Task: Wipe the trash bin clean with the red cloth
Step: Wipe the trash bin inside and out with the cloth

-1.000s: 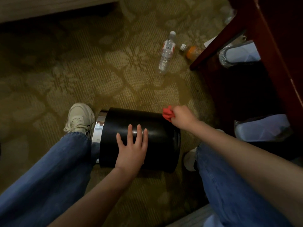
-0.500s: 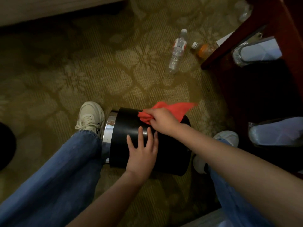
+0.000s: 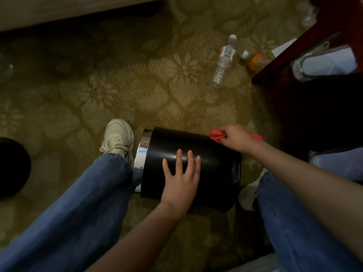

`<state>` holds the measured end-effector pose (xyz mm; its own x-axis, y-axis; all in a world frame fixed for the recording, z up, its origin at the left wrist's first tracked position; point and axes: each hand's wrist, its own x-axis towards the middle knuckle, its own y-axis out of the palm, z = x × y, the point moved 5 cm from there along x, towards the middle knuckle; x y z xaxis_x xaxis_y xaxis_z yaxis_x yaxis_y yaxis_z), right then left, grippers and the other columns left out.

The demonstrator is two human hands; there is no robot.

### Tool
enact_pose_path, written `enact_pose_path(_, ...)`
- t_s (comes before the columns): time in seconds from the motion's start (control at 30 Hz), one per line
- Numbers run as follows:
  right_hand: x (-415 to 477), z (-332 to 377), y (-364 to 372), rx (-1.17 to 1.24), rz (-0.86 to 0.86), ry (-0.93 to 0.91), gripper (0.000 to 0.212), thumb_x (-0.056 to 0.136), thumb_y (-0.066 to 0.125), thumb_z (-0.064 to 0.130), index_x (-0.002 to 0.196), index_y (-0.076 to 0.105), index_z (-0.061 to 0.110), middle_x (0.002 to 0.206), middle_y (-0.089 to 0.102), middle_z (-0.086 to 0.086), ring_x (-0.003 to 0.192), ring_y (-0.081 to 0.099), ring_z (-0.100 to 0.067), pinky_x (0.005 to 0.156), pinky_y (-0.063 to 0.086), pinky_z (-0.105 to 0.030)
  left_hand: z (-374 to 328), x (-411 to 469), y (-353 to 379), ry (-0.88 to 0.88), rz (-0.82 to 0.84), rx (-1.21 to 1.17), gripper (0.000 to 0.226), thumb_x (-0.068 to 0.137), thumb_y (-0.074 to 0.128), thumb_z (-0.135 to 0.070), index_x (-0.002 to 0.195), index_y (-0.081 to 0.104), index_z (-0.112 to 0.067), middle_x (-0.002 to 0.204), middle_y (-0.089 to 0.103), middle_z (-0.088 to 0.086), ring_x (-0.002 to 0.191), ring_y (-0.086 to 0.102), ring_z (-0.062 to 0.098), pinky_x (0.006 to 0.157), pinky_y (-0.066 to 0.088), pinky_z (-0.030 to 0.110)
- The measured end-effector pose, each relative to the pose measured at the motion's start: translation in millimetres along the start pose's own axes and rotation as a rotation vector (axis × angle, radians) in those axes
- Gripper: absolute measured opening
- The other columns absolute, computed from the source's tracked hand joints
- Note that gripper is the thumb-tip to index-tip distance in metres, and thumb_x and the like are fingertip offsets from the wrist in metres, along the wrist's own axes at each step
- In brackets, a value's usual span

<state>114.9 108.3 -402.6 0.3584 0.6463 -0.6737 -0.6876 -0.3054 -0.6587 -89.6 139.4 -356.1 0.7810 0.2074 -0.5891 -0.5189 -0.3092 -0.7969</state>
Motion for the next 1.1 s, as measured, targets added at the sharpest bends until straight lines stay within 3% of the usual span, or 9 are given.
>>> enact_pose_path(0.13, 16, 82, 17, 0.316, -0.034, -0.192, 0.032, 0.084, 0.060, 0.016, 0.115, 0.067, 0.021, 0.113, 0.069, -0.002, 0.106, 0.063, -0.019, 0.096, 0.046, -0.037, 0, 3, 1, 0.001, 0.009, -0.034, 0.084, 0.095, 0.047, -0.031, 0.147, -0.015, -0.007, 0.156, -0.015, 0.020, 0.140, -0.015, 0.047, 0.105, 0.007, 0.071)
enact_pose_path(0.27, 28, 166, 24, 0.156, -0.062, -0.374, 0.030, 0.086, 0.056, 0.023, 0.114, 0.067, 0.027, 0.115, 0.068, -0.002, 0.113, 0.057, -0.023, 0.105, 0.034, -0.042, 2, 6, -1, 0.009, -0.004, -0.019, 0.081, 0.093, 0.051, -0.033, 0.151, -0.002, -0.012, 0.157, -0.007, 0.018, 0.142, -0.006, 0.045, 0.104, 0.007, 0.071)
enact_pose_path(0.33, 31, 169, 22, 0.070, -0.078, -0.396, 0.030, 0.086, 0.055, 0.023, 0.113, 0.066, 0.031, 0.122, 0.064, 0.001, 0.124, 0.048, -0.019, 0.110, 0.025, -0.040, 2, 7, -1, 0.019, 0.075, -0.038, 0.079, 0.096, 0.045, -0.029, 0.149, -0.011, -0.011, 0.156, -0.017, 0.016, 0.141, -0.015, 0.044, 0.105, 0.001, 0.070)
enact_pose_path(0.4, 31, 147, 19, 0.090, -0.058, -0.372, 0.027, 0.084, 0.056, 0.021, 0.108, 0.068, 0.027, 0.131, 0.058, 0.002, 0.133, 0.040, -0.016, 0.108, 0.031, -0.040, 3, 8, -7, -0.003, 0.053, -0.058, 0.080, 0.096, 0.044, -0.028, 0.148, -0.014, -0.010, 0.156, -0.018, 0.016, 0.141, -0.015, 0.043, 0.106, 0.003, 0.069)
enact_pose_path(0.63, 18, 62, 6, 0.036, -0.010, -0.083, 0.027, 0.085, 0.060, 0.031, 0.109, 0.068, 0.021, 0.104, 0.069, -0.007, 0.100, 0.062, -0.028, 0.087, 0.049, -0.039, 1, 2, -3, 0.010, 0.022, -0.042, 0.085, 0.096, 0.047, -0.032, 0.147, -0.016, -0.008, 0.156, -0.016, 0.019, 0.140, -0.017, 0.045, 0.105, 0.005, 0.071)
enact_pose_path(0.8, 1, 129, 3, -0.027, -0.106, -0.267, 0.025, 0.088, 0.054, 0.028, 0.111, 0.066, 0.026, 0.105, 0.069, 0.000, 0.104, 0.060, -0.022, 0.096, 0.038, -0.033, 4, 3, -6, -0.023, -0.021, -0.058, 0.083, 0.089, 0.057, -0.034, 0.151, 0.007, -0.011, 0.158, 0.007, 0.017, 0.143, 0.004, 0.044, 0.104, 0.015, 0.070)
enact_pose_path(0.9, -12, 179, 12, -0.093, -0.116, -0.408, 0.025, 0.088, 0.052, 0.022, 0.110, 0.065, 0.024, 0.107, 0.067, -0.001, 0.108, 0.056, -0.023, 0.100, 0.027, -0.036, 4, 6, -3, 0.033, 0.137, -0.028, 0.072, 0.098, 0.043, -0.028, 0.151, -0.004, -0.013, 0.158, -0.003, 0.014, 0.143, -0.005, 0.041, 0.107, -0.002, 0.068)
enact_pose_path(1.0, -16, 190, 22, -0.165, -0.069, -0.458, 0.038, 0.088, 0.052, 0.022, 0.124, 0.057, 0.035, 0.121, 0.063, 0.000, 0.117, 0.051, -0.022, 0.108, 0.015, -0.045, 3, 3, -5, 0.035, 0.164, 0.020, 0.070, 0.099, 0.039, -0.029, 0.150, -0.006, -0.012, 0.157, 0.000, 0.015, 0.143, -0.005, 0.040, 0.109, 0.000, 0.067)
enact_pose_path(1.1, -16, 181, 20, -0.235, -0.055, -0.460, 0.038, 0.088, 0.050, 0.023, 0.123, 0.057, 0.034, 0.116, 0.064, 0.000, 0.114, 0.053, -0.022, 0.107, 0.016, -0.044, 3, 4, -6, 0.033, 0.157, 0.025, 0.071, 0.098, 0.041, -0.028, 0.150, -0.004, -0.013, 0.157, -0.001, 0.014, 0.143, -0.004, 0.041, 0.107, -0.002, 0.069)
